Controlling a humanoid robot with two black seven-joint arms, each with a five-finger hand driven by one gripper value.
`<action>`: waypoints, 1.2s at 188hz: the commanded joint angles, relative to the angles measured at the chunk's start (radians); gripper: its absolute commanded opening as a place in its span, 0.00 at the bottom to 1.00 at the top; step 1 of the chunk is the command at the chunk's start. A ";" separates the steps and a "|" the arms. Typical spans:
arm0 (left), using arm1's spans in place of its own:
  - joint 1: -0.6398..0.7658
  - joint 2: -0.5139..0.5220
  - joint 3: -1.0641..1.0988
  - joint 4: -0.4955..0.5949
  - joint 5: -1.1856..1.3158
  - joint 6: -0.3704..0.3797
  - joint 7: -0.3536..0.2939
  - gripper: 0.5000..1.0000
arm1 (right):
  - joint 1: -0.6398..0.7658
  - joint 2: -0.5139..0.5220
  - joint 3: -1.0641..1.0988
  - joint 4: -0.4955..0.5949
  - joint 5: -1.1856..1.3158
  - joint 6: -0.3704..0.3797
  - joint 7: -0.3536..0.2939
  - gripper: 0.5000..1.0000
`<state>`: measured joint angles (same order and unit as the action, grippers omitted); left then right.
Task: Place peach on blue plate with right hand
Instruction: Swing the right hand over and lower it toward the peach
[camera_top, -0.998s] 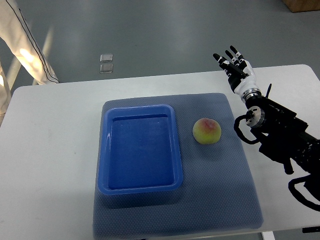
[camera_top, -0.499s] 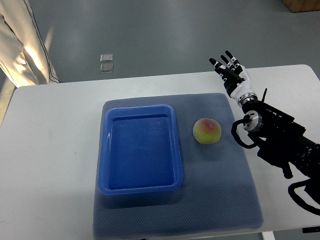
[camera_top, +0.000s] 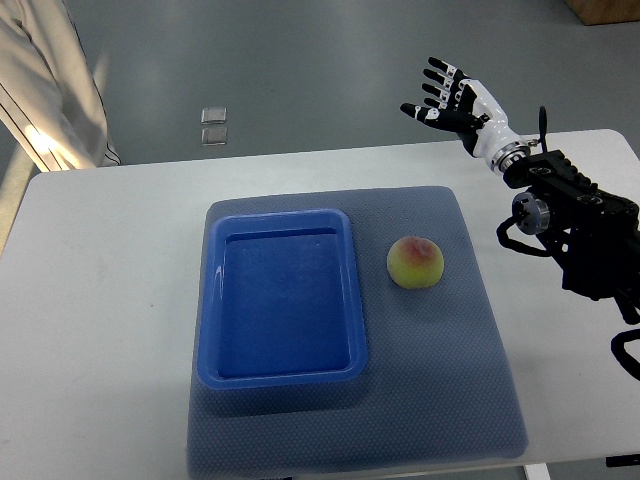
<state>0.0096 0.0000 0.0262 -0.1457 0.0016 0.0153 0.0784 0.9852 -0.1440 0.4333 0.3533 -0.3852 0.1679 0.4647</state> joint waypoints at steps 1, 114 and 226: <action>0.000 0.000 0.000 0.000 0.000 0.000 0.000 1.00 | 0.038 -0.032 -0.059 0.006 -0.124 -0.001 0.002 0.86; 0.000 0.000 0.000 0.000 0.000 0.000 0.000 1.00 | 0.286 -0.302 -0.424 0.415 -0.652 0.131 -0.001 0.86; 0.000 0.000 0.000 0.000 0.000 0.000 0.000 1.00 | 0.420 -0.408 -0.608 0.667 -1.126 0.199 0.002 0.86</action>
<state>0.0090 0.0000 0.0261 -0.1457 0.0016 0.0156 0.0784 1.4074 -0.5708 -0.1579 1.0185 -1.5028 0.3748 0.4732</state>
